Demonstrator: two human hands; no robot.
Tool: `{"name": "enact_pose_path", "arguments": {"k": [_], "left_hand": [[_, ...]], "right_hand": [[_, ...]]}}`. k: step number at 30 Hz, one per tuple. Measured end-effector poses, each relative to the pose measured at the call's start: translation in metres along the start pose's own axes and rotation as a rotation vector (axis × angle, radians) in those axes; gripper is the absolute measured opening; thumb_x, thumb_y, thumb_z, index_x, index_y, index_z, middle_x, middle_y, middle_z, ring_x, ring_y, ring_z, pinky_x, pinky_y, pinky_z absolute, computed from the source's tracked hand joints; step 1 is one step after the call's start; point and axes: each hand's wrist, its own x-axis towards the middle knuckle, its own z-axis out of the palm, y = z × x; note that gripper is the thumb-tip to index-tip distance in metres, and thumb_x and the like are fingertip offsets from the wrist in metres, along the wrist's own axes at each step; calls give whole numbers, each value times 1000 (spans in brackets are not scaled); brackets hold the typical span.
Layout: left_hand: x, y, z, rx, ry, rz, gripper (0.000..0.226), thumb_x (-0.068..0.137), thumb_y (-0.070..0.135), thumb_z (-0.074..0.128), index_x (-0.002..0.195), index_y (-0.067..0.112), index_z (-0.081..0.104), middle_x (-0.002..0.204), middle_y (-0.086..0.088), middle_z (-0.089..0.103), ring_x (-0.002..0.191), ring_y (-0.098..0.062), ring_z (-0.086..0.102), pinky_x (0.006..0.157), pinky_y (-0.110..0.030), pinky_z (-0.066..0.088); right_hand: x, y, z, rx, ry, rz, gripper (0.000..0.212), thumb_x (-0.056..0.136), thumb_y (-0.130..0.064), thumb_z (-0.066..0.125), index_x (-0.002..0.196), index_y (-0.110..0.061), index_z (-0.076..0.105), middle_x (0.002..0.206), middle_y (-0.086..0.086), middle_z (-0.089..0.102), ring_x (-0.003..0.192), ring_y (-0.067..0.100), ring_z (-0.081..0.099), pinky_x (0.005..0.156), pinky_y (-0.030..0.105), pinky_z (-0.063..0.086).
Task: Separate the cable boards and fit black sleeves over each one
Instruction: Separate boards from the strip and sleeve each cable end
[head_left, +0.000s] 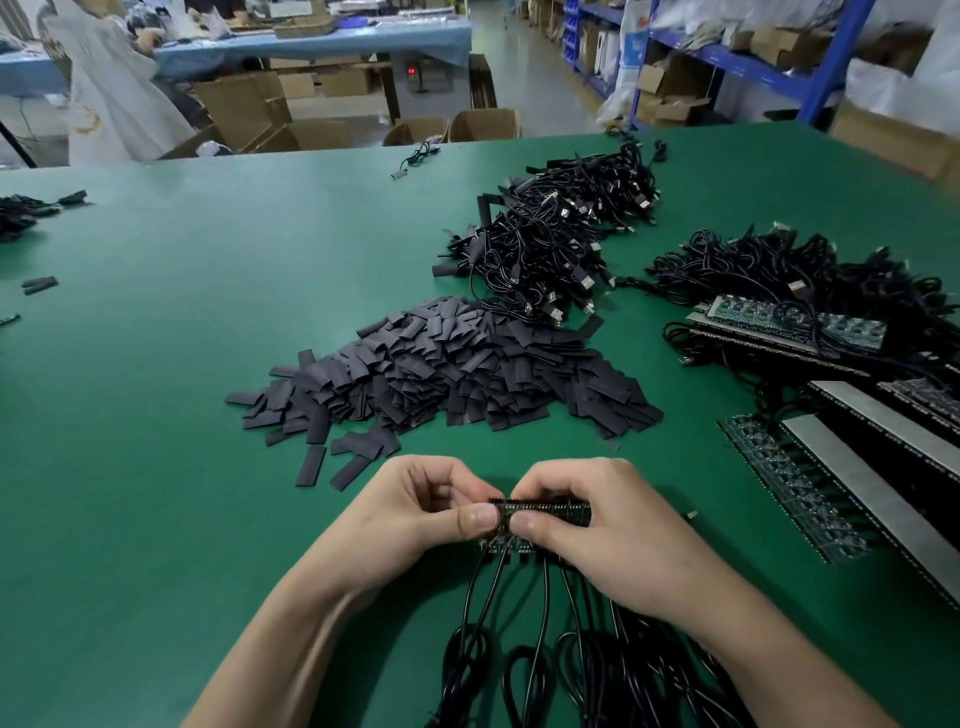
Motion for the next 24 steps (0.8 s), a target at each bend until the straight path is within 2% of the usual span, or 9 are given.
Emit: {"name": "enact_pose_path", "arguments": {"k": [4, 7, 9, 12, 14, 17, 20, 22, 24], "left_hand": [[-1, -2, 0, -62, 1, -7, 14, 72, 23, 84, 83, 15, 79, 74, -6, 68, 63, -10, 60, 65, -18, 49], [1, -3, 0, -84, 87, 18, 19, 70, 26, 90, 83, 18, 80, 75, -4, 71, 66, -10, 63, 69, -19, 53], [2, -3, 1, -89, 154, 68, 19, 69, 28, 88, 83, 20, 79, 79, -5, 74, 69, -10, 67, 71, -19, 54], [2, -2, 4, -69, 229, 187, 12, 70, 24, 85, 80, 23, 78, 80, 0, 73, 73, -7, 65, 72, -17, 53], [4, -3, 8, -50, 244, 249, 10, 71, 19, 83, 77, 24, 77, 76, 3, 69, 72, -6, 61, 71, -16, 51], [4, -5, 12, -34, 219, 283, 16, 75, 9, 78, 79, 25, 78, 71, 2, 66, 67, -7, 60, 68, -17, 50], [3, -3, 6, 58, 271, 348, 14, 81, 20, 79, 94, 26, 80, 84, 2, 76, 76, -7, 68, 74, -19, 54], [5, -5, -9, 342, 526, 373, 12, 89, 26, 76, 100, 30, 78, 98, 8, 76, 90, -8, 68, 80, -21, 52], [6, -9, -25, 728, 807, 331, 20, 89, 20, 78, 106, 30, 75, 104, 14, 71, 101, -15, 63, 86, -29, 49]], "right_hand": [[-1, -2, 0, 43, 12, -24, 3, 91, -36, 74, 88, -37, 73, 84, -20, 73, 83, -1, 67, 78, 16, 49], [1, 4, 0, 2, 76, 13, 5, 92, -39, 72, 87, -37, 72, 83, -20, 72, 80, -1, 67, 74, 20, 51], [0, 8, 1, -82, 93, 9, 6, 91, -43, 70, 97, -40, 72, 89, -26, 70, 92, -6, 63, 81, 18, 50], [-1, 7, 5, -178, 138, -97, 33, 89, -58, 61, 117, -43, 68, 106, -37, 59, 115, -13, 50, 99, 15, 36], [-1, 4, 12, -159, 141, -143, 41, 87, -65, 55, 116, -41, 70, 109, -35, 60, 118, -11, 50, 101, 15, 35], [-2, 0, 18, 35, 148, -102, 29, 88, -59, 62, 104, -39, 75, 100, -25, 69, 105, -6, 62, 88, 11, 43], [-2, -5, 15, 291, 77, -93, 15, 95, -44, 69, 93, -31, 77, 93, -14, 77, 89, 4, 71, 83, 19, 53], [-3, -9, 8, 613, 37, -109, 18, 92, -42, 71, 91, -27, 79, 90, -1, 80, 81, 12, 75, 76, 23, 59], [-5, -11, -4, 938, 38, -91, 21, 85, -49, 76, 85, -28, 80, 85, 4, 79, 73, 14, 74, 66, 23, 59]]}}
